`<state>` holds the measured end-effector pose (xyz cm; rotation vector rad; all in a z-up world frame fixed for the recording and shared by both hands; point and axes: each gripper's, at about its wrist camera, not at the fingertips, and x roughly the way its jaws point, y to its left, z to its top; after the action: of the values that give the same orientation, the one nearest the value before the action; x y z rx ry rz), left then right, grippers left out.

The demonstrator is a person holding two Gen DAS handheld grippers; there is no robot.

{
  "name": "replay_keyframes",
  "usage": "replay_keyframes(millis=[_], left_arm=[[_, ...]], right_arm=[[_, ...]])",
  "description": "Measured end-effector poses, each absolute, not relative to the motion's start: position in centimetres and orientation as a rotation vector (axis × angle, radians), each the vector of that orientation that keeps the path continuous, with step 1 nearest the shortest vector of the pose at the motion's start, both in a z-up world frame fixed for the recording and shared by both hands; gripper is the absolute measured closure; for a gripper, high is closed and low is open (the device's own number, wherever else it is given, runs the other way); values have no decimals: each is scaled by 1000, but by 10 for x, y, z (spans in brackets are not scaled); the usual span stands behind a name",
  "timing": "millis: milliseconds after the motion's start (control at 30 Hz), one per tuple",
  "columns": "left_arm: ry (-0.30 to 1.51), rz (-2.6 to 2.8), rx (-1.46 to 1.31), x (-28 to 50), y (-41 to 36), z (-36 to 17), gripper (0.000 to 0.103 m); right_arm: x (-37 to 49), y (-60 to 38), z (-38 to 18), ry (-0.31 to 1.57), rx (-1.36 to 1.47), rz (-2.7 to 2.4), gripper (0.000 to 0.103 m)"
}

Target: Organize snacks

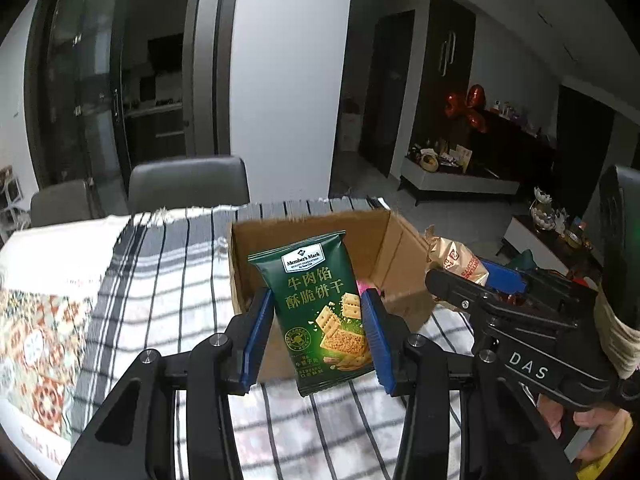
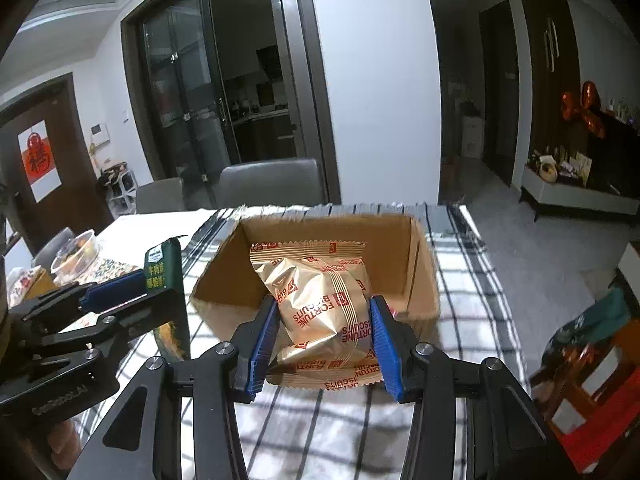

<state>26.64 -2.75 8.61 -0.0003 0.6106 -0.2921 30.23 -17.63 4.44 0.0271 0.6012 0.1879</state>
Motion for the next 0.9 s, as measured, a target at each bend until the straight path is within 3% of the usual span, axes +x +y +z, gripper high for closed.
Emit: replay_keyframes(millis=[500,667,900], left_arm=[[672,-336,3,345,-34,86,58],[690,-303,40,360,-36,78,42],[670,-239,26,339,-23,77,38]], right_arm=[[370,-179,58,609,3,193,56],[384,-176,55,626,-20,161,43],[365,-181,47,636,-22,123,43]])
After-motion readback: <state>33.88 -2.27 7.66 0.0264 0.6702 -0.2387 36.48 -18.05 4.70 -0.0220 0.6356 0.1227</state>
